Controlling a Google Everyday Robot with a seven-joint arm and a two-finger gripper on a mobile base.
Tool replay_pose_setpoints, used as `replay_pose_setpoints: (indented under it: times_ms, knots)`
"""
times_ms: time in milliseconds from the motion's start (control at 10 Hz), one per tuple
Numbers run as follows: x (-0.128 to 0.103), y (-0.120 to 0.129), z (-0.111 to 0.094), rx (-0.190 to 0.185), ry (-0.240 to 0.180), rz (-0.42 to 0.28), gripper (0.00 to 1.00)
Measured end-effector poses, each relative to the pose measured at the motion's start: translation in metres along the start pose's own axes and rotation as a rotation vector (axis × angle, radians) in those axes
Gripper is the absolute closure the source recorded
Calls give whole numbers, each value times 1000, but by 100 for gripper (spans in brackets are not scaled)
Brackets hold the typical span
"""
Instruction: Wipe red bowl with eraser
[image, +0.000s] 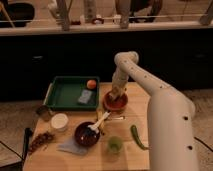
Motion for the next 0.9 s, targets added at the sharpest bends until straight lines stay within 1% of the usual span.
replay_pose_setpoints:
  times_ms: [100, 200, 300, 400, 500, 700, 800, 900]
  knots:
    - [-12, -6, 3, -2, -10, -37, 100]
    - [-20, -7, 4, -5, -18, -62, 100]
    - [-31, -5, 4, -8, -27, -91, 100]
    - [-38, 5, 2, -15, -33, -105, 100]
    - [-38, 12, 2, -19, -34, -102, 100]
    - [-29, 27, -2, -20, -31, -82, 100]
    - [-13, 47, -7, -22, -17, -40, 100]
    - [-2, 54, -11, -19, -5, -5, 100]
